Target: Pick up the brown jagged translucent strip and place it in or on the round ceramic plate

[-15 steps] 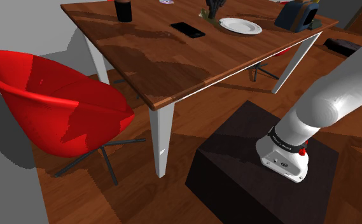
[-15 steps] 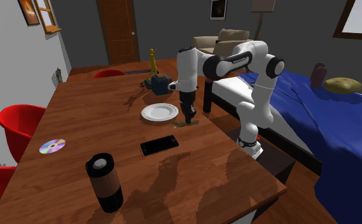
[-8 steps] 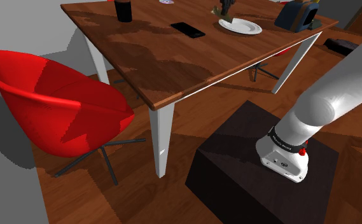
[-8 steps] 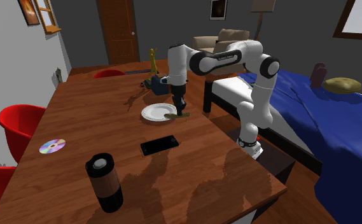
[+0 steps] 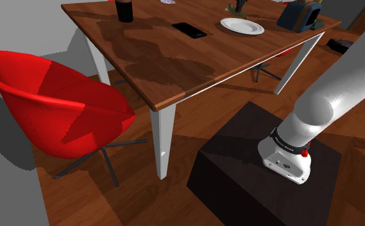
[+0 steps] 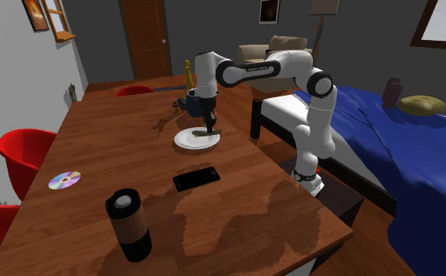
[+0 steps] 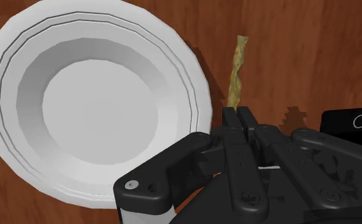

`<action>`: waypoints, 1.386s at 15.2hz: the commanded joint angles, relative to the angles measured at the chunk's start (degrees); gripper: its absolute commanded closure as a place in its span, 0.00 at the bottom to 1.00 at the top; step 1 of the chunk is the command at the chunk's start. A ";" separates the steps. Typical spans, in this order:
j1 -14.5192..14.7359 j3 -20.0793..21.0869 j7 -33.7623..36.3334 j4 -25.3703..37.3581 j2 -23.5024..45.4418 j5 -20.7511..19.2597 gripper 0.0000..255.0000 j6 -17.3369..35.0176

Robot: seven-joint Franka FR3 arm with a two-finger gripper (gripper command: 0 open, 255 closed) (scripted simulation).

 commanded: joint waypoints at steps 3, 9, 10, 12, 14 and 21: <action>-2.86 -2.91 -5.82 5.95 4.86 1.03 1.00 -1.62; -7.72 -6.02 -13.21 16.88 13.43 3.64 1.00 -4.94; -7.65 -5.97 -13.22 15.79 13.20 3.56 1.00 -4.07; -7.50 -5.93 -13.26 13.70 12.80 3.43 1.00 -2.36; -7.37 -5.89 -13.30 11.72 12.48 3.33 1.00 -0.69; -7.05 -5.77 -13.54 5.54 11.88 3.20 1.00 4.92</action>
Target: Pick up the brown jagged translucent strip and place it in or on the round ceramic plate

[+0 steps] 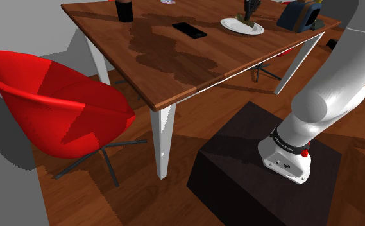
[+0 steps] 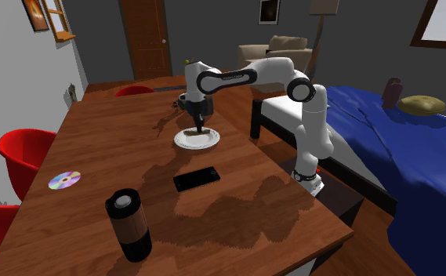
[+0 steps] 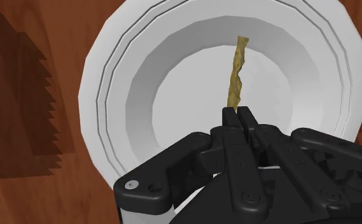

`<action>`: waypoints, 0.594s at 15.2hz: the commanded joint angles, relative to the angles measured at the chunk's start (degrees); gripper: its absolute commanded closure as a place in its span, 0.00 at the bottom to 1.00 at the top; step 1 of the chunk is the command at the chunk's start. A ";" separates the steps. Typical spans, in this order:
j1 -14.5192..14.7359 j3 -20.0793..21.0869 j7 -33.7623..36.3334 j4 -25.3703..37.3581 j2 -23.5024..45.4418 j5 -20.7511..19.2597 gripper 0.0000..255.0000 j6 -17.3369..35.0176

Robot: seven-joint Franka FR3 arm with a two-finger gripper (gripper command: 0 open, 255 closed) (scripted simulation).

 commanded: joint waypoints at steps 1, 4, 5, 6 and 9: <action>0.05 0.02 -0.13 -1.68 -0.08 0.00 1.00 1.63; 0.08 0.04 -0.17 -2.46 -0.09 0.01 1.00 2.39; 0.08 0.04 -0.17 -2.45 -0.09 0.01 1.00 2.39; 0.08 0.04 -0.17 -2.45 -0.08 0.01 1.00 2.39; 0.08 0.04 -0.17 -2.45 -0.08 0.01 1.00 2.39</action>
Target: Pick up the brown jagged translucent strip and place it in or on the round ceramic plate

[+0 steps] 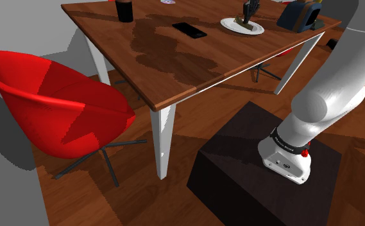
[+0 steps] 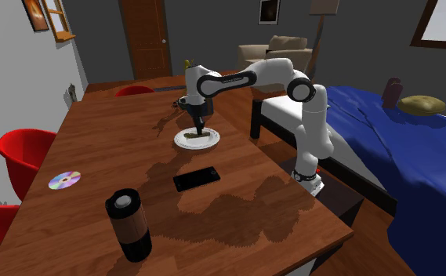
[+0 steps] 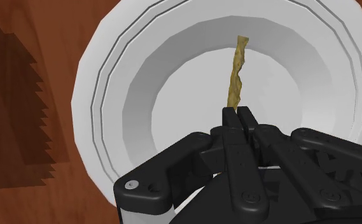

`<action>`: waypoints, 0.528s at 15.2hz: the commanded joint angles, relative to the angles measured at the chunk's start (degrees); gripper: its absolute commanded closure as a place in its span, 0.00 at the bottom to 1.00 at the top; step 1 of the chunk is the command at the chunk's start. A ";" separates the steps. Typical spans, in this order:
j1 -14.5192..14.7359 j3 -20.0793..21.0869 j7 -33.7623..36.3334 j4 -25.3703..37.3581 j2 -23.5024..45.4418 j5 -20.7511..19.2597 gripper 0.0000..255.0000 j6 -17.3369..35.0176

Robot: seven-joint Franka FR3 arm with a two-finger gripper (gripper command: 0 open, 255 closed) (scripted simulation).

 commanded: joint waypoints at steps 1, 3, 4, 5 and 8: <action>0.00 0.00 0.00 -0.01 0.00 0.00 0.00 0.01; 0.00 0.00 0.00 -0.01 0.00 0.00 0.00 0.01; 0.00 0.00 0.00 -0.01 0.00 0.00 0.00 0.01; 0.00 0.00 0.00 -0.01 0.00 0.00 0.00 0.01; -0.31 -0.15 0.02 4.38 0.42 0.08 0.00 -3.98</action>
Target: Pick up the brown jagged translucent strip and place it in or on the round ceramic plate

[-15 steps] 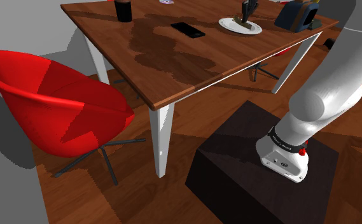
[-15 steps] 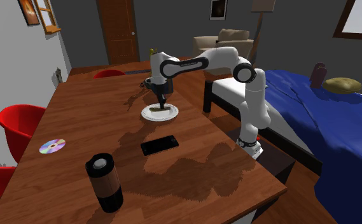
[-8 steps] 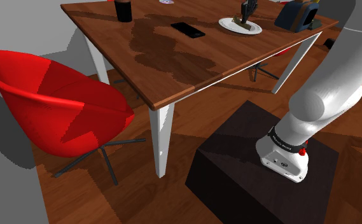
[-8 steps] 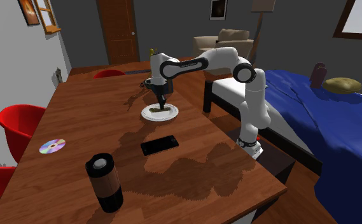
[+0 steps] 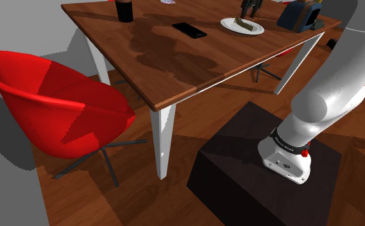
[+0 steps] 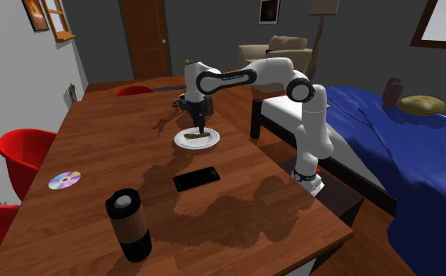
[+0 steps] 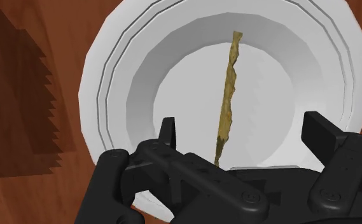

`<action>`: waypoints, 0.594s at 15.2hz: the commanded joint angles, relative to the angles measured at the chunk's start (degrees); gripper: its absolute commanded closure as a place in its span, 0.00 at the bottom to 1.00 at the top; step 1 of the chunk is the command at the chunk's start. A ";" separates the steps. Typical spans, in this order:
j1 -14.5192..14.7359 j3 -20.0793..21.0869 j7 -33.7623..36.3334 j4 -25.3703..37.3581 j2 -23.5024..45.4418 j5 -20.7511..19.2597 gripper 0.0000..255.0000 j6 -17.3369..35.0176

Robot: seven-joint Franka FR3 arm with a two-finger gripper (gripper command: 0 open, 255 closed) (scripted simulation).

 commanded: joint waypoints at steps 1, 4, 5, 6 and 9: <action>-0.36 -0.19 -0.10 3.97 0.30 0.06 0.00 -3.74; -0.53 -0.25 -0.12 5.96 0.66 0.17 0.00 -5.39; -0.54 -0.25 -0.12 5.97 0.67 0.17 0.00 -5.40; -0.54 -0.25 -0.12 5.97 0.67 0.17 0.00 -5.40; -0.54 -0.25 -0.12 5.97 0.67 0.17 0.00 -5.40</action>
